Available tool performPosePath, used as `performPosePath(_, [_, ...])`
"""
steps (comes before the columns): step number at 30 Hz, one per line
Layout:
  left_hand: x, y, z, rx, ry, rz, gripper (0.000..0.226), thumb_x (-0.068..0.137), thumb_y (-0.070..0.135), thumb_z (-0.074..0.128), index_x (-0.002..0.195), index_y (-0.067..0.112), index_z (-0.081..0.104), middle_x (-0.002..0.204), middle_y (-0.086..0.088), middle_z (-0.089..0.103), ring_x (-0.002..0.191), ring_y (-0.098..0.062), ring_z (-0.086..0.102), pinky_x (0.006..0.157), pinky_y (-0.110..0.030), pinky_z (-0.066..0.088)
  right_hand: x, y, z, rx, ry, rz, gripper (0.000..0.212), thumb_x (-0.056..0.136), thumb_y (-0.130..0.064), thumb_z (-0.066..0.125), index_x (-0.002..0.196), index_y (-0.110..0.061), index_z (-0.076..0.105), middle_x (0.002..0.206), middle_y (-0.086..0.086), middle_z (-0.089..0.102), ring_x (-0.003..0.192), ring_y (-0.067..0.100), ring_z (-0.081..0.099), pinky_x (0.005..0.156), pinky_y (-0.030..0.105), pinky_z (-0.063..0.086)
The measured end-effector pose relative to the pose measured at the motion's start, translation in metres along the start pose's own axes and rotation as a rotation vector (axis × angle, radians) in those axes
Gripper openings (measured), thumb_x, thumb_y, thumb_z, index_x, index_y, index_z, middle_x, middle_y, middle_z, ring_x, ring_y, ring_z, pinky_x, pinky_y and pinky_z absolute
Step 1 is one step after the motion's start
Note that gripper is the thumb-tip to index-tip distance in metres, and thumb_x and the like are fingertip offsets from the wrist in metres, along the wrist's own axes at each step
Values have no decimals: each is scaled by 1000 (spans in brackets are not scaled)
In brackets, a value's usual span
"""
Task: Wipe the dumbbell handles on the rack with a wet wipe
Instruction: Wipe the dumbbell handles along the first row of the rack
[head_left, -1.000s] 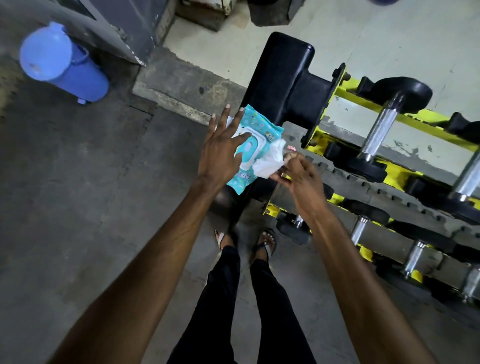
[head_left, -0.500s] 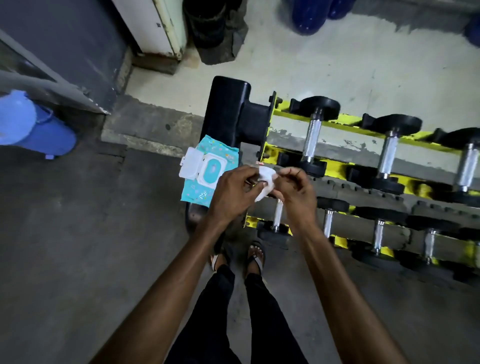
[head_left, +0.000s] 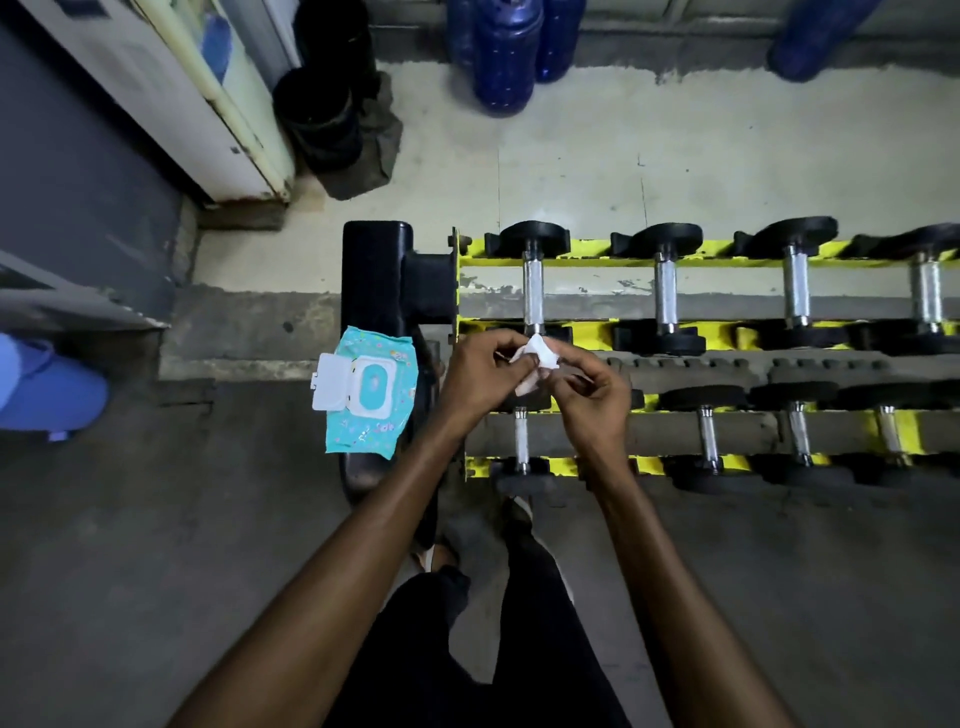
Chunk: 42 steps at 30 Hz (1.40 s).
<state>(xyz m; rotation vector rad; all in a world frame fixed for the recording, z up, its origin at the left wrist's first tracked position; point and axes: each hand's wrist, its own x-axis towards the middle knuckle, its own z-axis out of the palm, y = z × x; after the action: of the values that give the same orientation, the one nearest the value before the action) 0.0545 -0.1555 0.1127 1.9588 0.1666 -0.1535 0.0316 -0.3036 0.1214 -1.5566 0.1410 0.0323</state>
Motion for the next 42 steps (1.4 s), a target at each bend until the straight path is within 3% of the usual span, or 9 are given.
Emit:
performPosePath(5, [16,5,31,-55,127,-67,23,91,12,74,115,12,73,106,2,74,94,-10,69,82,-25,58,36,14,-12,-25,132,58,29,81,9,69,102,-9,77,98,4,77,87,14,73,77,34,59])
performPosePath(9, [15,-8,43,330,98,103,38,94,14,61,132,11,65,129,-6,62,118,-21,60,99,-37,52,83,21,-28,-97,211,28,27,80,10,66,100,-5,77,100,3,76,92,15,73,75,30,60])
performPosePath(15, [-5,-40,64,874,-188,119,58,91,16,58,147,5,49,163,-20,27,149,-34,28,115,-54,39,133,59,-21,-580,-163,-13,24,83,-14,65,103,-15,78,102,4,68,88,9,65,80,29,59])
performPosePath(18, [-11,-43,69,874,-187,113,64,86,11,59,148,6,47,164,-19,22,152,-34,24,118,-52,36,137,65,-17,-698,-307,-51,17,87,-16,67,98,-12,80,95,8,72,88,16,66,78,33,55])
performPosePath(24, [3,-34,72,834,-208,114,71,84,7,52,154,7,38,163,-19,23,152,-34,24,116,-49,39,154,68,-16,-644,-239,109,21,70,-7,83,88,-15,76,88,1,74,76,10,68,71,27,58])
performPosePath(30, [3,-32,78,902,-224,101,79,83,8,54,158,4,30,163,-21,22,152,-35,22,124,-48,28,165,68,-18,-712,-219,215,27,59,-23,94,76,-17,75,69,-6,68,63,5,64,55,16,48])
performPosePath(33, [2,-30,81,892,-245,54,79,83,9,55,158,6,30,165,-17,17,153,-34,19,120,-48,34,166,66,-13,-743,-226,208,28,56,-25,95,74,-17,74,66,-6,65,60,3,61,46,7,37])
performPosePath(37, [8,-27,76,879,-275,46,67,81,10,58,147,5,46,161,-17,26,150,-32,24,108,-46,49,154,75,-2,-644,-70,145,24,58,-13,92,73,-17,72,72,-6,69,67,8,67,61,24,56])
performPosePath(42, [6,-32,68,865,-264,93,59,80,9,57,138,1,55,157,-18,34,148,-33,31,107,-45,50,171,76,24,-467,125,148,25,61,-14,89,75,-17,69,77,-6,69,68,9,66,64,25,54])
